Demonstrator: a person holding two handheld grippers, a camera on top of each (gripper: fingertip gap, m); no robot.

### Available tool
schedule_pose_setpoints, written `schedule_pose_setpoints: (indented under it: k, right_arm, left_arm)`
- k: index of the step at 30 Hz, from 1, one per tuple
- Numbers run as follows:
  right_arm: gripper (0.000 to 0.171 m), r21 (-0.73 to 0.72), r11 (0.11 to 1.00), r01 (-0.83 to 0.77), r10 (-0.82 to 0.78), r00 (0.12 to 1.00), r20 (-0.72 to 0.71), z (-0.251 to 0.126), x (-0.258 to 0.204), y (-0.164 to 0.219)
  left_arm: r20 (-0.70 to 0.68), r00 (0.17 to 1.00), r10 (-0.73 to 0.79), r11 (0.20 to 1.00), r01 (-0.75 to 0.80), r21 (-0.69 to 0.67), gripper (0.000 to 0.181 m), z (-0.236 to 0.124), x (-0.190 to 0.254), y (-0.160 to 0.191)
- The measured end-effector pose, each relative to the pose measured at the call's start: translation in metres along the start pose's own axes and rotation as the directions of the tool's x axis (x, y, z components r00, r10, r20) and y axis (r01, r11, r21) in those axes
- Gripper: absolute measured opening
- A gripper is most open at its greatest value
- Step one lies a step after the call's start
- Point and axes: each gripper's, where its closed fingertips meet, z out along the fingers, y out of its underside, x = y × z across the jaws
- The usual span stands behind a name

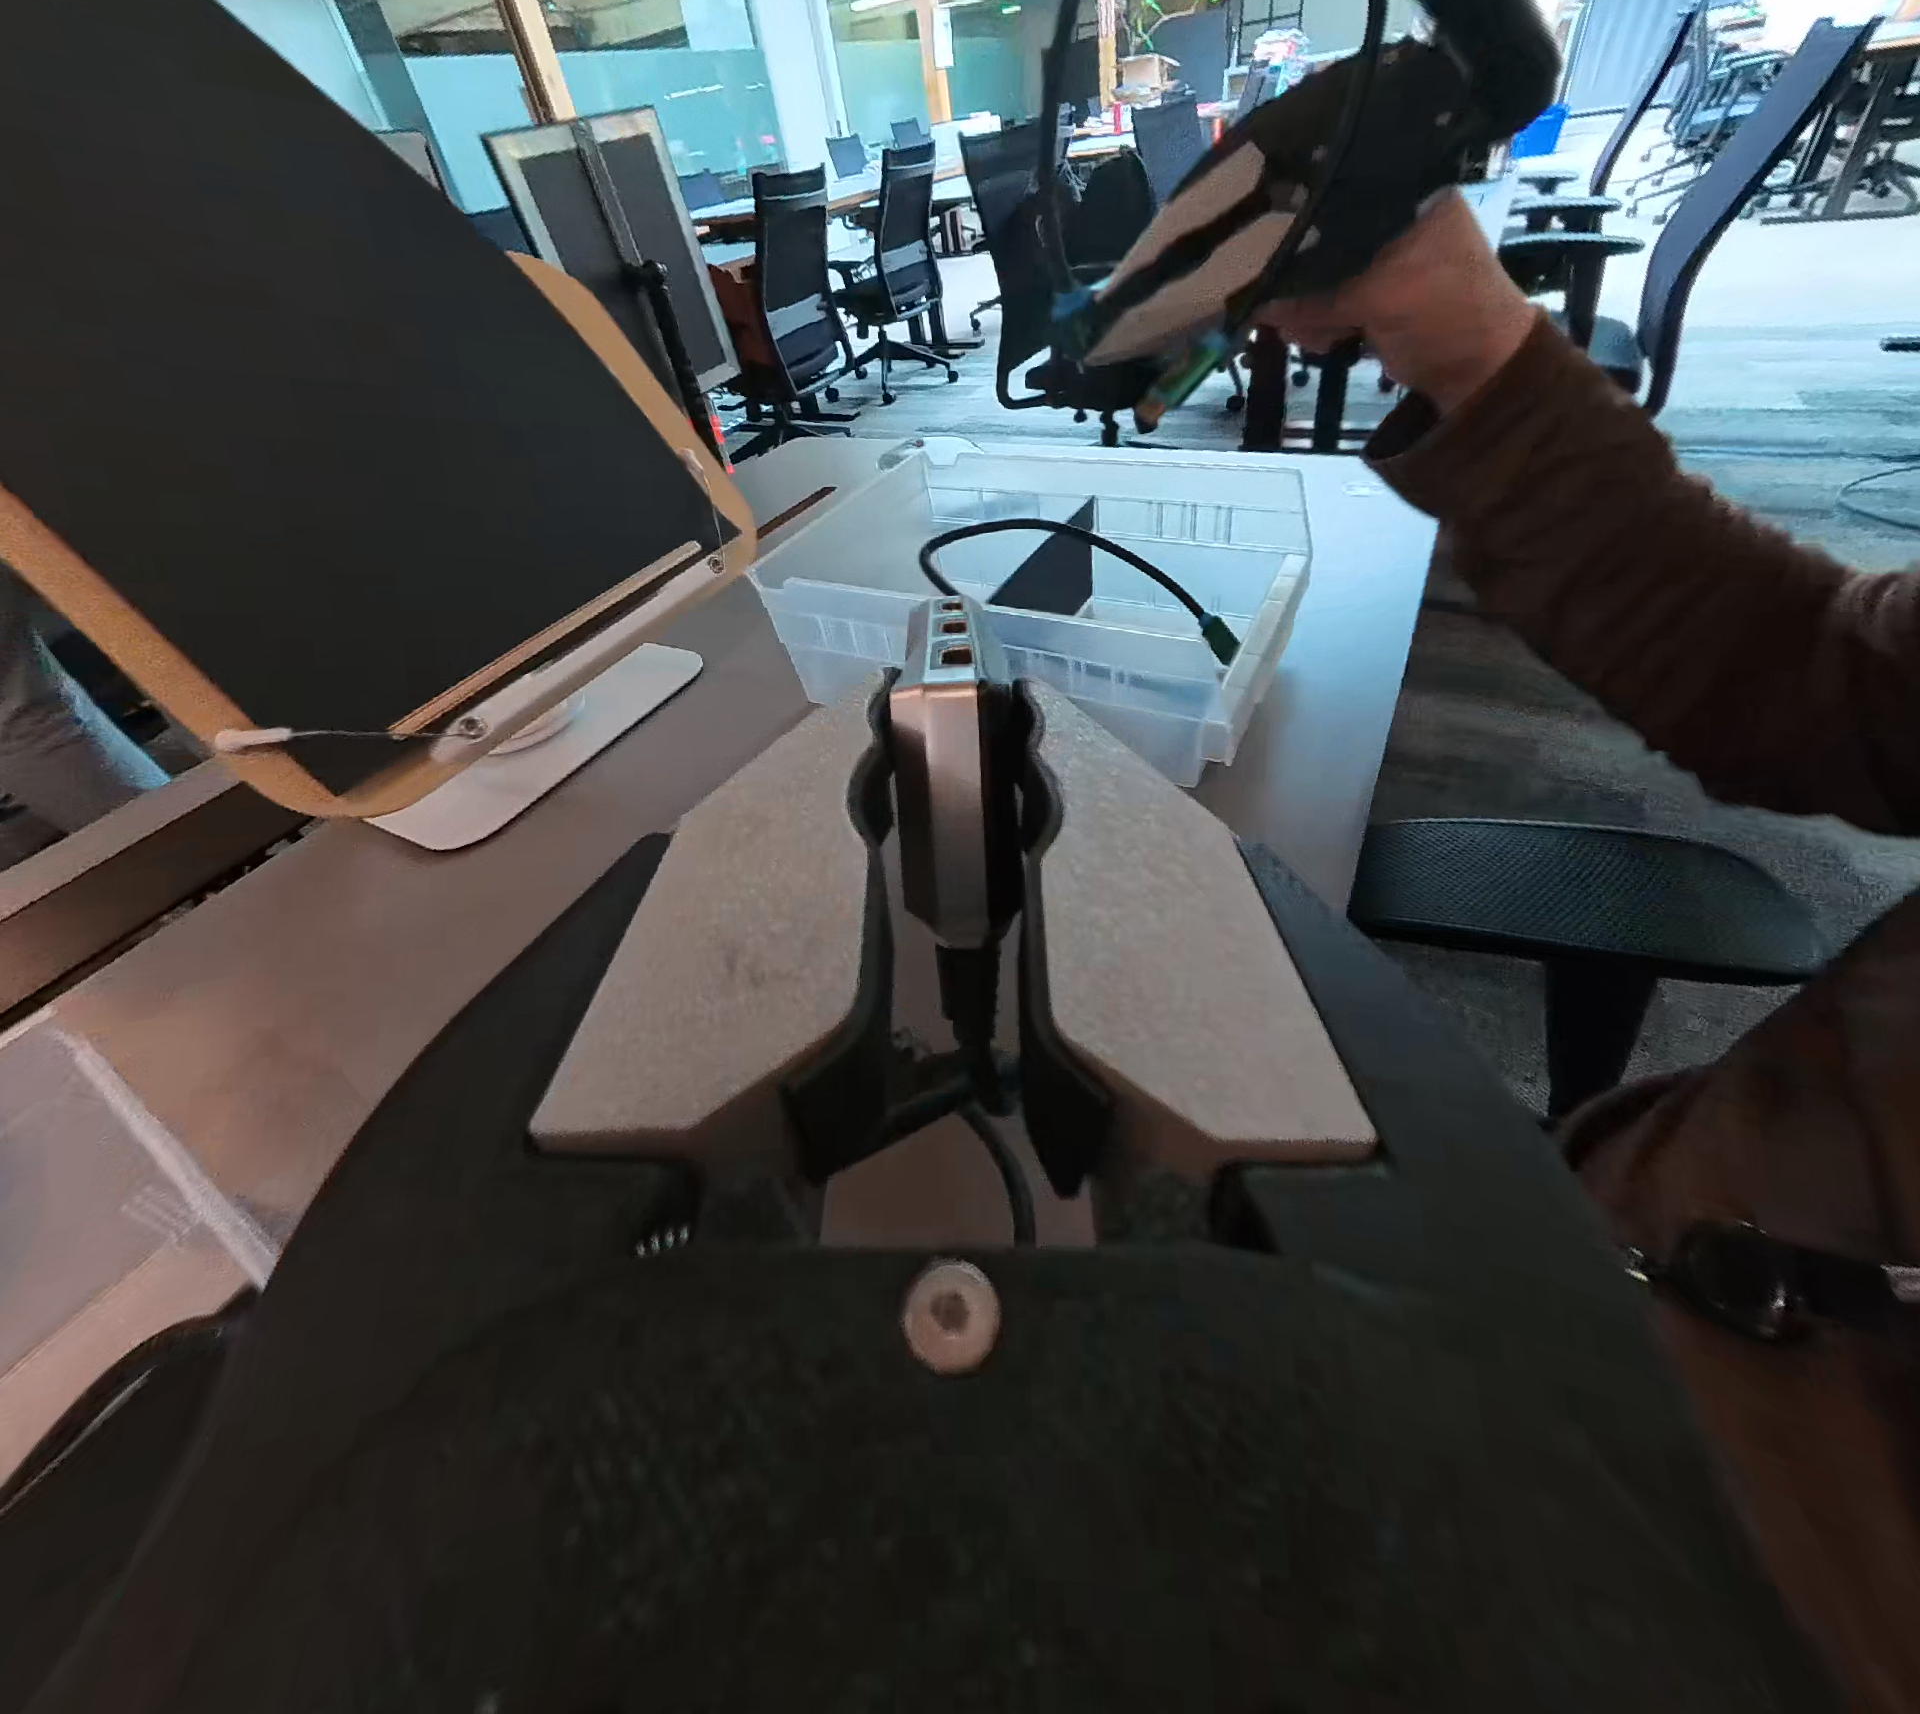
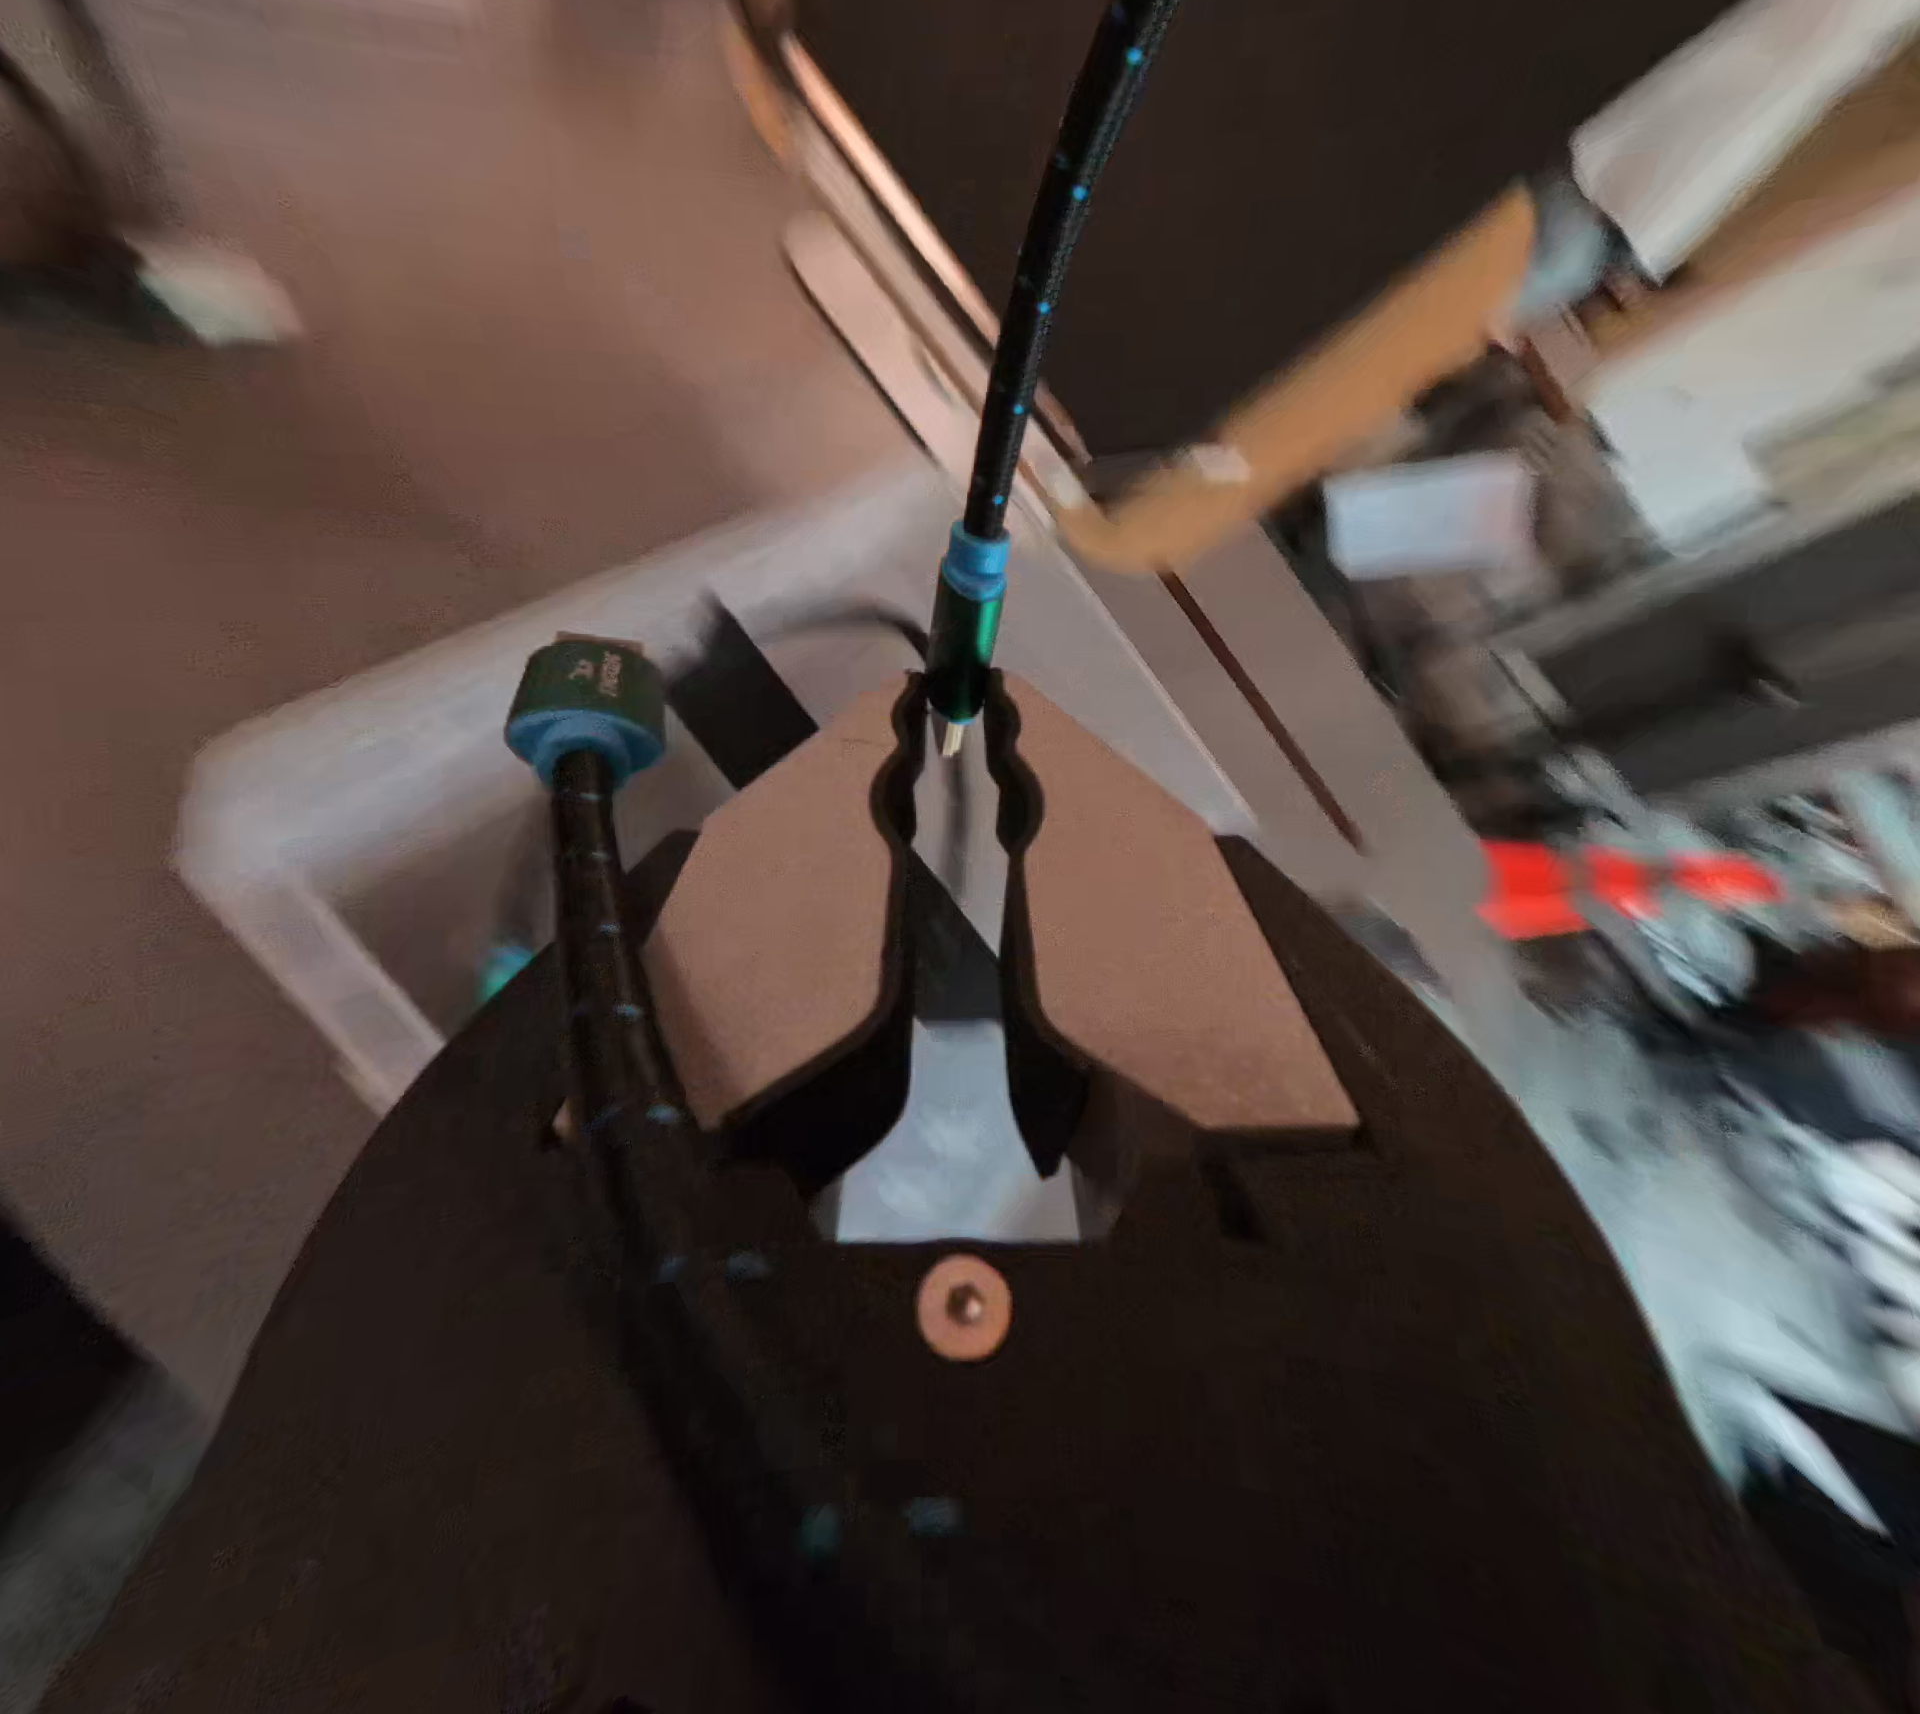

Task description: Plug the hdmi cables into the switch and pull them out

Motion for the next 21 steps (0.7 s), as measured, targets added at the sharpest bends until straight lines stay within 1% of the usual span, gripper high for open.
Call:
schedule_pose_setpoints:
  k: [1,2,3,4,5,6,8,9,10,11,12,13,14,16,17,19,21]
  right_arm:
    - [0.008,-0.128,0.989,0.068,-0.076,0.995,-0.058,0.000,0.014,0.025]
    - [0.008,-0.253,0.957,0.140,-0.164,0.984,-0.074,0.000,0.023,0.048]
    - [0.008,-0.365,0.906,0.215,-0.258,0.964,-0.072,0.001,0.029,0.070]
    - [0.008,-0.466,0.837,0.288,-0.357,0.932,-0.065,0.003,0.035,0.091]
    - [0.008,-0.555,0.749,0.362,-0.461,0.886,-0.043,0.007,0.040,0.111]
    - [0.008,-0.631,0.642,0.435,-0.565,0.825,-0.007,0.010,0.045,0.130]
    - [0.009,-0.715,0.431,0.551,-0.732,0.676,0.080,0.019,0.053,0.160]
    - [0.012,-0.716,0.377,0.588,-0.785,0.613,0.090,0.024,0.055,0.164]
    - [0.012,-0.707,0.356,0.610,-0.810,0.579,0.091,0.028,0.056,0.165]
    - [0.013,-0.703,0.360,0.613,-0.814,0.575,0.084,0.027,0.057,0.164]
    - [0.022,-0.701,0.382,0.602,-0.812,0.581,0.057,0.025,0.061,0.159]
    - [0.039,-0.696,0.406,0.592,-0.814,0.580,0.019,0.022,0.067,0.151]
    - [0.051,-0.691,0.423,0.586,-0.816,0.578,-0.010,0.017,0.073,0.143]
    - [0.067,-0.672,0.452,0.587,-0.793,0.609,-0.002,0.006,0.076,0.137]
    - [0.073,-0.661,0.472,0.582,-0.775,0.632,0.004,0.001,0.077,0.135]
    - [0.072,-0.648,0.537,0.540,-0.702,0.712,0.012,-0.012,0.078,0.133]
    - [0.066,-0.620,0.629,0.469,-0.598,0.801,0.000,-0.021,0.075,0.128]
  left_arm:
    - [0.002,1.000,-0.006,1.000,0.006,0.004,0.017,-0.002,-0.003,-0.001]
    - [0.005,1.000,-0.008,1.000,0.008,0.010,0.017,-0.002,-0.005,-0.002]
    - [0.007,1.000,-0.007,1.000,0.007,0.014,0.017,-0.003,-0.005,-0.003]
    - [0.007,1.000,-0.006,1.000,0.006,0.016,0.017,-0.002,-0.005,-0.004]
    - [0.006,1.000,-0.003,1.000,0.003,0.016,0.017,-0.001,-0.005,-0.004]
    - [0.006,1.000,0.001,1.000,-0.001,0.015,0.018,0.000,-0.004,-0.004]
    - [0.008,1.000,0.012,1.000,-0.012,0.009,0.018,0.001,-0.002,-0.004]
    - [0.010,1.000,0.020,1.000,-0.020,0.004,0.018,0.002,-0.001,-0.004]
    - [0.014,1.000,0.027,1.000,-0.027,-0.001,0.018,0.002,0.000,-0.003]
    - [0.018,0.999,0.033,0.999,-0.033,-0.005,0.018,0.001,0.000,-0.002]
    - [0.019,0.999,0.036,0.999,-0.035,-0.008,0.018,0.001,0.000,-0.002]
    - [0.019,0.999,0.034,0.999,-0.034,-0.011,0.018,0.001,0.000,-0.001]
    - [0.017,0.999,0.031,0.999,-0.030,-0.011,0.018,0.001,0.000,-0.001]
    - [0.013,1.000,0.019,1.000,-0.019,-0.005,0.018,0.001,-0.002,0.000]
    - [0.009,1.000,0.014,1.000,-0.014,-0.003,0.018,0.001,-0.002,0.000]
    - [0.008,1.000,0.010,1.000,-0.010,-0.002,0.018,0.001,-0.003,0.000]
    - [0.005,1.000,0.011,1.000,-0.011,0.002,0.018,-0.001,-0.003,0.000]
